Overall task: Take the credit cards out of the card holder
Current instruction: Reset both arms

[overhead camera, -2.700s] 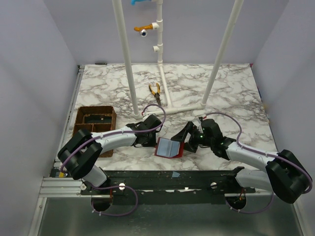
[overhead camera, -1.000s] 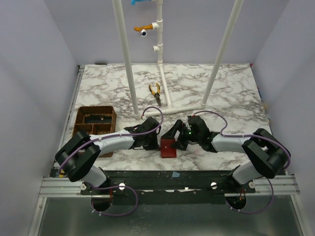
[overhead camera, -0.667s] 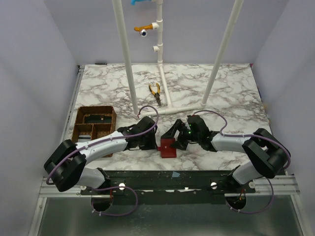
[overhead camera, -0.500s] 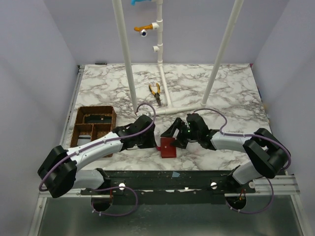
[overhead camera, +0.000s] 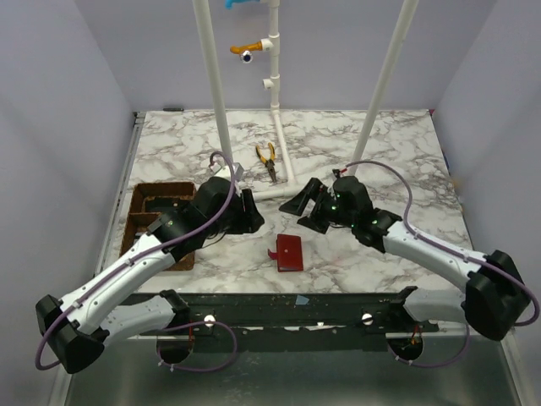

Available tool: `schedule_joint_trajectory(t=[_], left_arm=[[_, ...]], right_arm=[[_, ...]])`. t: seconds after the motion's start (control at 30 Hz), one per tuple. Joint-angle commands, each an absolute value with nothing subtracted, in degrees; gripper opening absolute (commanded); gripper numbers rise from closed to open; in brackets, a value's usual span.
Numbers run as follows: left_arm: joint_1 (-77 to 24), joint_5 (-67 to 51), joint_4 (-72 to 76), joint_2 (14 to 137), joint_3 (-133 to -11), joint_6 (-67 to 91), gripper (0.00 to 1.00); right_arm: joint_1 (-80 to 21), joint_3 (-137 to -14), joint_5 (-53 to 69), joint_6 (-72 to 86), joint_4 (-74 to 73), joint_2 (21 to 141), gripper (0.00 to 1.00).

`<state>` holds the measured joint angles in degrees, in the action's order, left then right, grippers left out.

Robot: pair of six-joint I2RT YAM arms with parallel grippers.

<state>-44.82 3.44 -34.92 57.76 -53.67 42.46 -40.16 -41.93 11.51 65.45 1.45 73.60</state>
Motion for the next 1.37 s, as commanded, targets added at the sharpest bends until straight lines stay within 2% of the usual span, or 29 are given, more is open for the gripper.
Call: schedule_joint_trajectory(t=[0.0,0.03,0.2,0.23,0.57,1.33], left_arm=[[-43.3,4.1,-38.5,54.1,-58.0,37.3,0.56],[-43.1,3.9,-38.6,53.5,-58.6,37.1,0.6],[-42.1,3.2,-38.4,51.1,-60.1,36.4,0.97],[-42.0,3.0,-38.4,50.8,-60.3,36.2,0.99],[-41.1,5.2,-38.2,49.2,-59.7,37.2,0.99],[-40.9,8.0,-39.2,48.9,-59.4,37.6,0.99]], right_arm=[[-40.3,-44.4,3.0,60.2,-8.1,66.3,0.95],[-40.2,-44.7,1.5,59.4,-9.1,64.3,0.97],[-40.2,-45.2,-4.8,56.1,-13.6,56.4,1.0],[-40.3,-45.2,-5.9,55.6,-14.4,55.1,1.0],[-40.2,-43.4,-13.0,54.3,-17.4,45.6,1.0],[-40.2,-44.3,-13.8,53.8,-17.0,47.0,1.0]])
